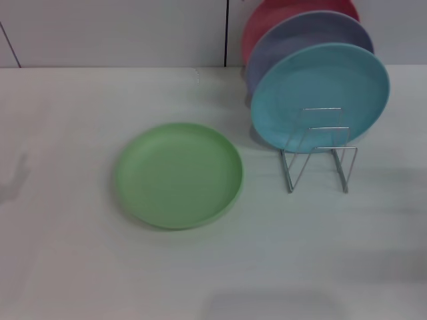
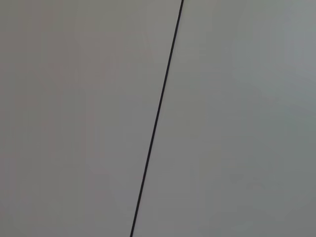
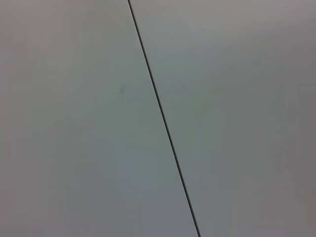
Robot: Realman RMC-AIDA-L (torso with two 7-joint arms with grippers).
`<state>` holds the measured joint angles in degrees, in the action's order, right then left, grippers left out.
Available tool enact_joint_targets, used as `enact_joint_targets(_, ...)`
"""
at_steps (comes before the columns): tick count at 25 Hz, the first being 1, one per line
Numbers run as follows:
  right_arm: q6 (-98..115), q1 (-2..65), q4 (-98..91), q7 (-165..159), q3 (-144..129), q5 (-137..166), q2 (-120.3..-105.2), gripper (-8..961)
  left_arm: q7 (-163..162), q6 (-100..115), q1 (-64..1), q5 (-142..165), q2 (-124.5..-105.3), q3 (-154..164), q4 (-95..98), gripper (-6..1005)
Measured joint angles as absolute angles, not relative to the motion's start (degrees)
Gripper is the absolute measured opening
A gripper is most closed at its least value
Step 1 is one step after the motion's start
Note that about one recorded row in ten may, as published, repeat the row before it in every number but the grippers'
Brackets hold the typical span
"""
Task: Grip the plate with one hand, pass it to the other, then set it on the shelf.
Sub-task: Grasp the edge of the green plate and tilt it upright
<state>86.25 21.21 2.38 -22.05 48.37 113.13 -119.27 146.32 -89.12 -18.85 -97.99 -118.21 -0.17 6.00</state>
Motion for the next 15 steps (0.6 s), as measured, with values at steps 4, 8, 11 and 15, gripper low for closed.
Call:
enact_joint_targets(4,86.22,21.21,2.61,-22.04,48.42,113.11,-119.27,752,146.33,-89.01,-19.08,-97.81,-118.21,-0.01,6.03,860)
enact_joint_targets(8,86.22,21.34,2.73,-22.05,48.33,113.11,-119.27,751,146.22,-88.72,-19.41,-97.72,-118.21,0.09,6.09,859)
enact_joint_targets(11,86.17,21.41,2.96,-22.04,48.25,113.11,-119.27,751,145.99,-88.29,-19.51,-97.73,-118.21,0.09,6.21,859)
enact_joint_targets(15,85.74,21.77,3.02,-22.04,48.19,113.11,-119.27,751,143.33,-86.3,-19.79,-97.61,-118.16,1.04,6.86,859)
